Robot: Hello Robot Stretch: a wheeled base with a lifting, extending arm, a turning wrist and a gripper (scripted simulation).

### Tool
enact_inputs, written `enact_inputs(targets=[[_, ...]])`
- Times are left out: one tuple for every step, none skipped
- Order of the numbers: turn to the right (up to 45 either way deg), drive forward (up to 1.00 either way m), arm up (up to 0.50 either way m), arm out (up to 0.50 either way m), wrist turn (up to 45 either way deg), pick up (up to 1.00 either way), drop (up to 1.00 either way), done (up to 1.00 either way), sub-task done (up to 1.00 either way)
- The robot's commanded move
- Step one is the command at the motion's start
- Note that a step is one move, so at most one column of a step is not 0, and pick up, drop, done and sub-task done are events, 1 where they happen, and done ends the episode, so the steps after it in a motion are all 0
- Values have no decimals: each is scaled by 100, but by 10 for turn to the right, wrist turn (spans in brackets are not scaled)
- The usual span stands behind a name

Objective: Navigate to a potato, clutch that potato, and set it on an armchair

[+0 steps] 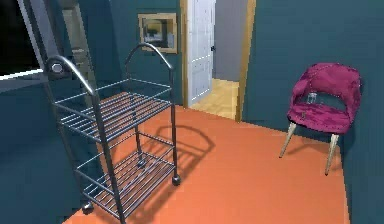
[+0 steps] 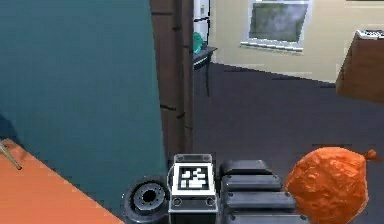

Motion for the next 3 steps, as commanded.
enact_inputs(targets=[[90,0,0,0,0,0,0,0,0],[0,100,0,0,0,0,0,0,0],[30,0,0,0,0,0,0,0,0]])
